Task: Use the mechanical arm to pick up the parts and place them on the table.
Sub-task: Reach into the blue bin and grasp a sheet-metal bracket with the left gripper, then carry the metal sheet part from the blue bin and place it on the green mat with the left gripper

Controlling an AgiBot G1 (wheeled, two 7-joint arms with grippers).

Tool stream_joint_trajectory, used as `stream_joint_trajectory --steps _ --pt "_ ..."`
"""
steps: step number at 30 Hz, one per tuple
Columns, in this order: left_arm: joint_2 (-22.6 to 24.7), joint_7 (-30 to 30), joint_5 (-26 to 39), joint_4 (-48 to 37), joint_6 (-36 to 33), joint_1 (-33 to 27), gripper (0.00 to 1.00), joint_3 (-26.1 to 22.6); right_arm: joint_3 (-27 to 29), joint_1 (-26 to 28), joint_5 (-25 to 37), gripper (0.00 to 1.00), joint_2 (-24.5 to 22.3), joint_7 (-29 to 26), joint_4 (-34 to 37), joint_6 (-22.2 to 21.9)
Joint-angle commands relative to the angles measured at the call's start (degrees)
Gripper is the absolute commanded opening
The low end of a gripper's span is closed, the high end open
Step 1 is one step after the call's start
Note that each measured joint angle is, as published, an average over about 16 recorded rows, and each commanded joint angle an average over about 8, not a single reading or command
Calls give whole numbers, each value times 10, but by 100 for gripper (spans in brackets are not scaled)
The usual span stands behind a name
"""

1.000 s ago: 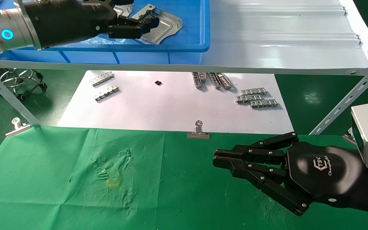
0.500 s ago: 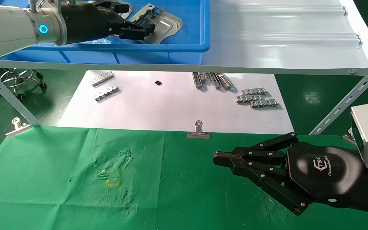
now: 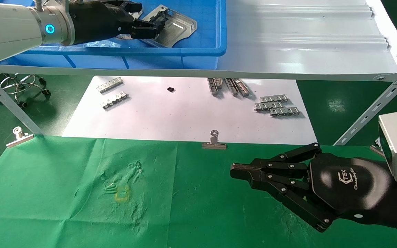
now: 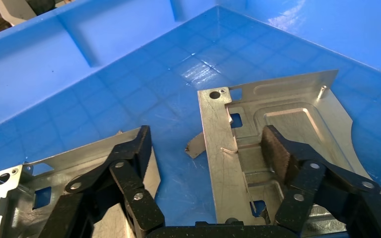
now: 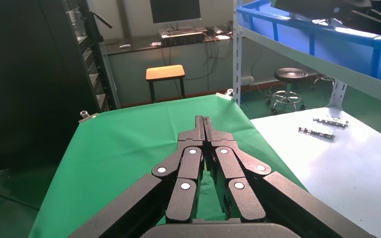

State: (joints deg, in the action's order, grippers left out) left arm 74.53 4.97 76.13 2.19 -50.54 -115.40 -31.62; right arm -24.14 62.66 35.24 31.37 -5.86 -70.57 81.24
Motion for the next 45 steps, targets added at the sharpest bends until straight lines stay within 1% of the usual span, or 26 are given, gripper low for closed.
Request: stream_joint_trajectory --steps 1,24,31,36,41,45 --pt "1 3 -1 -2 0 -1 0 1 0 0 0 0 0 0 0 0" --pt "-6 21 -11 -14 -8 -8 0 8 0 0 0 0 0 0 0 0" --pt "-19 24 -25 -9 -28 -19 0 17 0 0 0 0 0 0 0 0" --pt "-48 37 -43 7 -90 -31 0 30 0 0 0 0 0 0 0 0" --pt "-90 61 -60 25 -188 -37 0 40 0 0 0 0 0 0 0 0" --pt "-123 93 -66 39 -268 -37 0 42 0 0 0 0 0 0 0 0"
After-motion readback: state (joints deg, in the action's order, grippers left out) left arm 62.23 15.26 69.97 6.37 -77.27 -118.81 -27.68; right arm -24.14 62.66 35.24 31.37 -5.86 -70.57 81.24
